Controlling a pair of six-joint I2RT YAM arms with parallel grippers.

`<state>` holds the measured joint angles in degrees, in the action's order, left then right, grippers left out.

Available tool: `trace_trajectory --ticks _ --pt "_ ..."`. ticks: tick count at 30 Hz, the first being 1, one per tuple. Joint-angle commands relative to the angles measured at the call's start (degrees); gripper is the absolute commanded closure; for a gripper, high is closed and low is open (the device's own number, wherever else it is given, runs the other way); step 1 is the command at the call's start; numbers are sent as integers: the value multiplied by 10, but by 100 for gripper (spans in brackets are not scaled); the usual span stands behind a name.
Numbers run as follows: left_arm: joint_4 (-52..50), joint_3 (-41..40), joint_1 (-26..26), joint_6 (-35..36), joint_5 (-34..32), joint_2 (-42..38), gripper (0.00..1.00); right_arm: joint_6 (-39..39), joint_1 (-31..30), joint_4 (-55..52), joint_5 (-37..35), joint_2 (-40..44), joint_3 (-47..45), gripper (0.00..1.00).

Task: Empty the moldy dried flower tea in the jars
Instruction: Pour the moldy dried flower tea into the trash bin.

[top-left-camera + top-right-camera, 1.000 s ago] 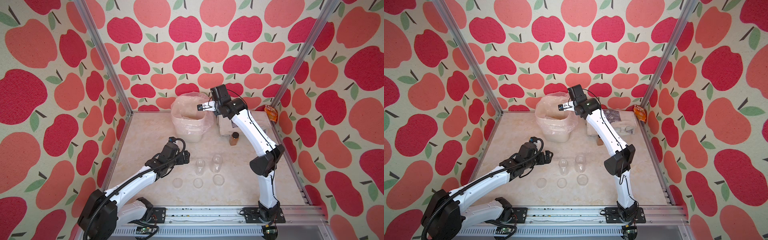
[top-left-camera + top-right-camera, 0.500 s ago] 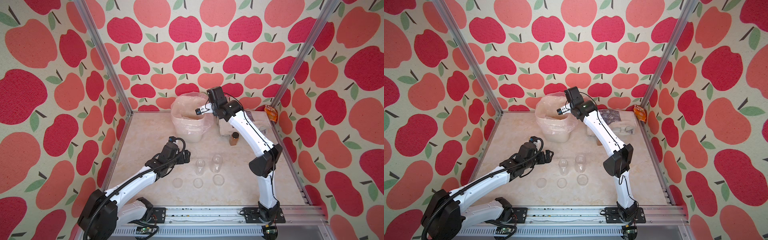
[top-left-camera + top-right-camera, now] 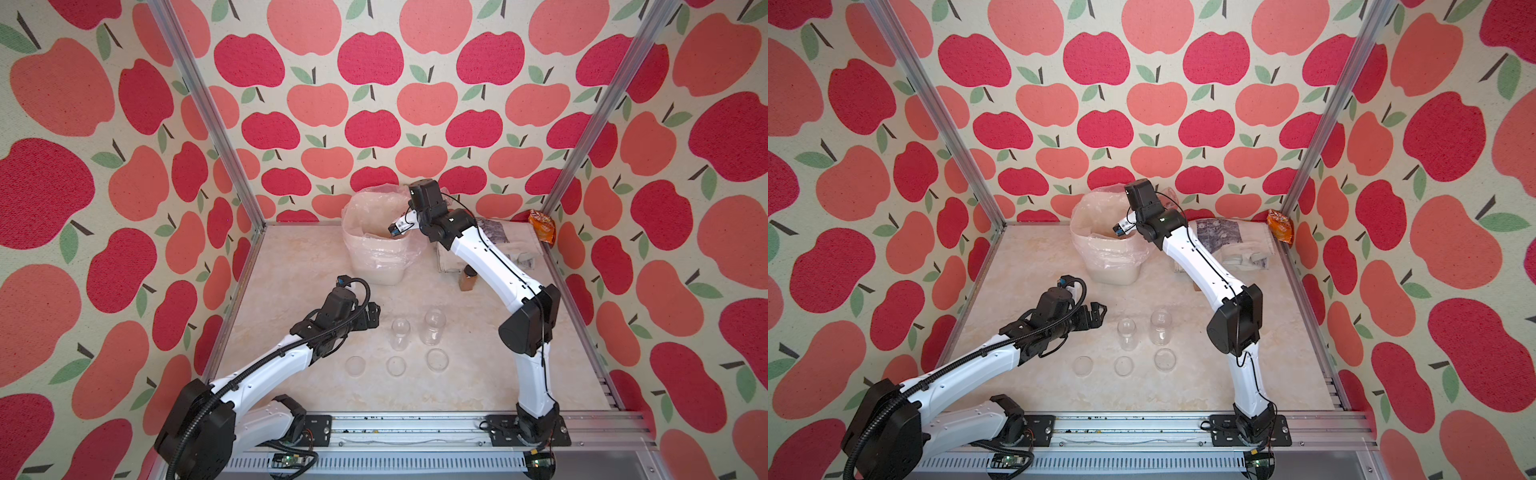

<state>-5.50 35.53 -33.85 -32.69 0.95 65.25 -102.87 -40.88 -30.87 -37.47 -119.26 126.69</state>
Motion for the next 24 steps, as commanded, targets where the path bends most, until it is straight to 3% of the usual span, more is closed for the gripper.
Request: trace_trajectory --ticks 1,24 --pt "10 -7 3 -8 6 -8 1 -51 -3 58 -3 31 -18 100" --pt "15 -17 3 -10 2 -12 1 -131 -7 136 15 38 -55 100"
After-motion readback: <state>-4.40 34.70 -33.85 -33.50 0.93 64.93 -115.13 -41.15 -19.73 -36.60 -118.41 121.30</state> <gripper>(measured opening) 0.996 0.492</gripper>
